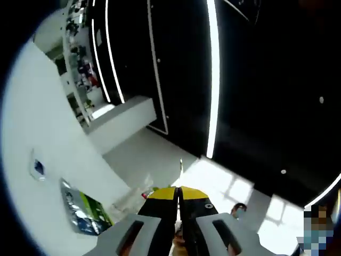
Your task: Arrange the skincare products in the storage area until every visible bottle or jar stands upright without overlapping.
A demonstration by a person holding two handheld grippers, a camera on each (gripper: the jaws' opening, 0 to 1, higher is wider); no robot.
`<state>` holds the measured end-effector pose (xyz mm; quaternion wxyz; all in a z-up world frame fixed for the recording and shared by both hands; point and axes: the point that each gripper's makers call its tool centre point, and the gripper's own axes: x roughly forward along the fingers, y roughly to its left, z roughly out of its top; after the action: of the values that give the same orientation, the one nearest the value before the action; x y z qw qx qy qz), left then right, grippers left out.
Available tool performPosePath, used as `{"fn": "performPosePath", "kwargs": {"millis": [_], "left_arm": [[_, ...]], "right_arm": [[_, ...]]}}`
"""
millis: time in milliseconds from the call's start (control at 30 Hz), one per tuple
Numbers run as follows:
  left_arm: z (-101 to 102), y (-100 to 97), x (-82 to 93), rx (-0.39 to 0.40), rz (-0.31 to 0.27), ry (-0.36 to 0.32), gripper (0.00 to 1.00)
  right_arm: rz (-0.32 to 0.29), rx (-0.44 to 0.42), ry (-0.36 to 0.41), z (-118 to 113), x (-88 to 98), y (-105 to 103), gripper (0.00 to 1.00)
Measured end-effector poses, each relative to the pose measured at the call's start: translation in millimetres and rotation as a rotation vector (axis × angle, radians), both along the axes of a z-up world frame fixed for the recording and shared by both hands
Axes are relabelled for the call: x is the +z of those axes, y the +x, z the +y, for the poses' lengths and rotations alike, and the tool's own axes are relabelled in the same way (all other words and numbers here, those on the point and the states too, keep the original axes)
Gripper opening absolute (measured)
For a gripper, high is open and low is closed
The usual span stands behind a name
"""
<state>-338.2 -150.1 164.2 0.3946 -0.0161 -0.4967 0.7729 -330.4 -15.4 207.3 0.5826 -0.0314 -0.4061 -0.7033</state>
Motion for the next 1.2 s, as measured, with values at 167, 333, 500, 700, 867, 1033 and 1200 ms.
{"fn": "performPosePath", "kwargs": {"millis": [167, 333, 500, 700, 867, 1033, 1200], "left_arm": [[-36.4, -23.8, -58.0, 0.165, -0.308, -0.094, 0.01], [-33.5, -22.5, -77.3, 0.143, -0.386, -0.165, 0.01], [-44.0, -27.5, -115.3, 0.259, -0.517, -0.462, 0.01], [-43.8, -26.5, -123.5, 0.241, -0.569, -0.517, 0.01], [-47.3, -24.6, -126.5, 0.234, -0.588, -0.502, 0.01], [-51.1, -22.1, -144.9, 0.244, -0.640, -0.602, 0.03], [-61.2, -29.2, -142.3, 0.308, -0.616, -0.659, 0.03]], "right_arm": [[-0.013, 0.003, 0.004, -2.4, -2.8, 1.2, 0.01], [-0.018, 0.009, 0.034, -7.0, -7.5, 6.1, 0.00], [-0.023, 0.003, 0.036, -5.9, -8.3, 6.4, 0.00], [-0.062, 0.001, 0.018, -2.9, -9.7, 5.0, 0.00], [-0.075, 0.007, 0.015, -3.4, -10.5, 6.8, 0.00], [-0.082, 0.019, 0.019, -4.6, -11.5, 2.3, 0.00], [-0.087, 0.014, 0.015, -2.5, -11.2, -1.1, 0.00]]}}
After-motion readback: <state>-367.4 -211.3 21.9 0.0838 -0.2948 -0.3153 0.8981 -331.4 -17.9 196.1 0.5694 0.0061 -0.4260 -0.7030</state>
